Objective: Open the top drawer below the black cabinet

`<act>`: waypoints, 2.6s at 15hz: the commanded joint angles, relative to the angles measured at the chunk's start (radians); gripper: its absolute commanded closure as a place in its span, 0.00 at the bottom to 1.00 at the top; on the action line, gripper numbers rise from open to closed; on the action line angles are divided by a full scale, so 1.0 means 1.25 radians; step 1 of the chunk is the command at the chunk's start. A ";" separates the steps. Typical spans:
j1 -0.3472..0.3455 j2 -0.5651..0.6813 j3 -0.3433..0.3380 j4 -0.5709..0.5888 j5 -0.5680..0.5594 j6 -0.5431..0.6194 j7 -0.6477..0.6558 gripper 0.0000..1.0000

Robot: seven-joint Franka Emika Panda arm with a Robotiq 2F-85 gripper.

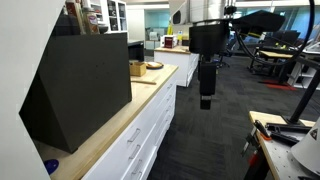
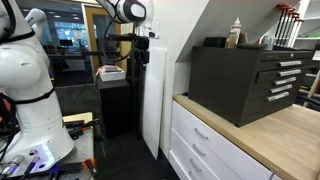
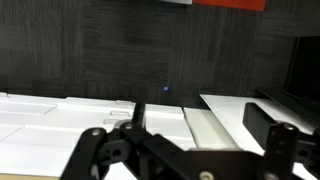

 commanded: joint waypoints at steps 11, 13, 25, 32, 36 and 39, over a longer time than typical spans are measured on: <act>-0.046 0.006 -0.147 -0.045 -0.102 0.124 -0.375 0.00; -0.041 0.031 -0.158 -0.041 -0.105 0.145 -0.475 0.00; -0.034 0.057 -0.153 -0.034 -0.106 0.149 -0.584 0.00; -0.048 0.179 -0.155 -0.052 -0.188 0.354 -0.640 0.00; -0.065 0.297 -0.145 -0.035 -0.203 0.483 -0.685 0.00; -0.083 0.373 -0.128 -0.020 -0.199 0.564 -0.762 0.00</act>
